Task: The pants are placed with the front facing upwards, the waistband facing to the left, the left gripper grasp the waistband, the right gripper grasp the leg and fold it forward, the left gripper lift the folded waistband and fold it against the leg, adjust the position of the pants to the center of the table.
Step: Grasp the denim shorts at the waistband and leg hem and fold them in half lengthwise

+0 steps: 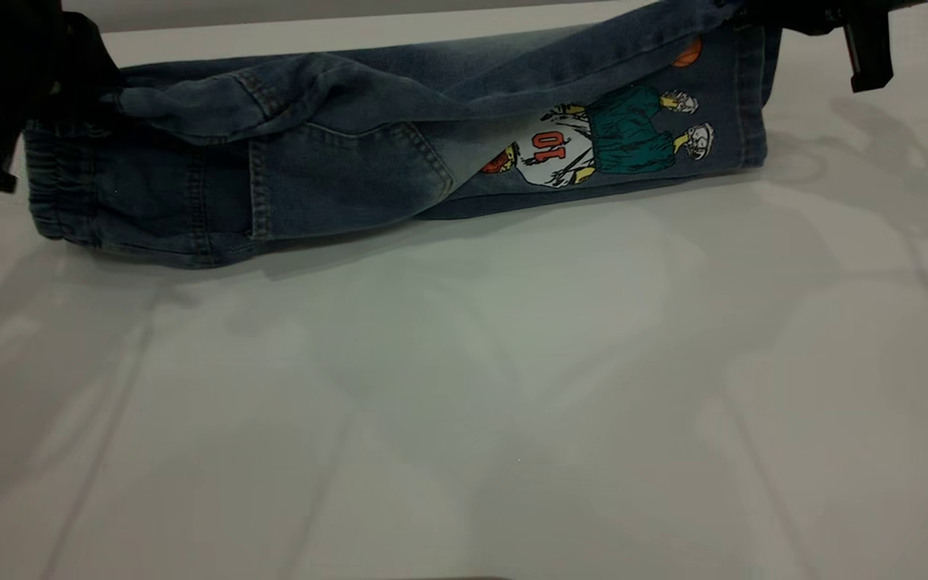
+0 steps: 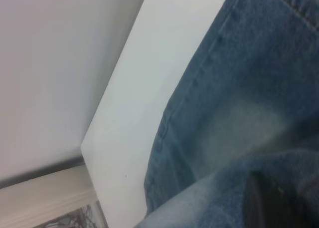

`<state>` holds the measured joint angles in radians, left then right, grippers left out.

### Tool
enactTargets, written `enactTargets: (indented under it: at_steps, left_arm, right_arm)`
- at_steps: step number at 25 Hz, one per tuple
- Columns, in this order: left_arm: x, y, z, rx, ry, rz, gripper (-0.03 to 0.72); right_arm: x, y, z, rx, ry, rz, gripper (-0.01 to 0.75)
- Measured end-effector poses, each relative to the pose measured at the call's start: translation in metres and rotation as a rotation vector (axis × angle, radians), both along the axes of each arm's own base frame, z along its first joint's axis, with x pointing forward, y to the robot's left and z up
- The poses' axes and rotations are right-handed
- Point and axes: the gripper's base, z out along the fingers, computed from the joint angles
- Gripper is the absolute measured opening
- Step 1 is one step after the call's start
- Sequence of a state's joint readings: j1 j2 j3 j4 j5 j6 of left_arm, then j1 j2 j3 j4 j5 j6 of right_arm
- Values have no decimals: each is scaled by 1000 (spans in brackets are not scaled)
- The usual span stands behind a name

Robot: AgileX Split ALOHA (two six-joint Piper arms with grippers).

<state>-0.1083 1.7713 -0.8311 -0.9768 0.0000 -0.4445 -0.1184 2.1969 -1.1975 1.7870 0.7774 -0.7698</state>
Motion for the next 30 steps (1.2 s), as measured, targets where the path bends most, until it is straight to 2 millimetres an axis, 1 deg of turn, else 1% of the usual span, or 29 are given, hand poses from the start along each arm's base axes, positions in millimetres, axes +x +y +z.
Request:
enactTargets:
  at_steps: [5, 9, 11, 17, 20, 24, 26, 28, 30]
  left_arm:
    - [19, -4, 0, 124, -9, -227, 92]
    - [37, -11, -9, 147, 6, -349, 92]
    - [43, -13, -18, 133, 28, -357, 92]
    - [57, -12, -48, 95, 76, -284, 92]
    - [63, -12, -58, 98, 85, -269, 92]
    - [70, -9, -67, 99, 92, -263, 92]
    - [71, -6, -67, 97, 92, -256, 94]
    - [72, -4, -67, 99, 90, -255, 95]
    - [72, -1, -67, 106, 91, -263, 100]
  right_arm:
    - [9, 0, -2, -23, -3, 41, 27]
    - [15, 0, -11, -23, 28, 52, 27]
    - [18, -1, -15, -22, 35, 51, 27]
    - [36, -3, -27, 2, 45, 30, 27]
    - [47, -4, -32, 16, 43, 27, 27]
    - [61, -4, -36, 22, 36, 44, 27]
    - [66, -5, -38, 15, 32, 58, 27]
    - [68, -5, -42, 12, 37, 65, 31]
    - [68, -5, -44, 9, 38, 69, 50]
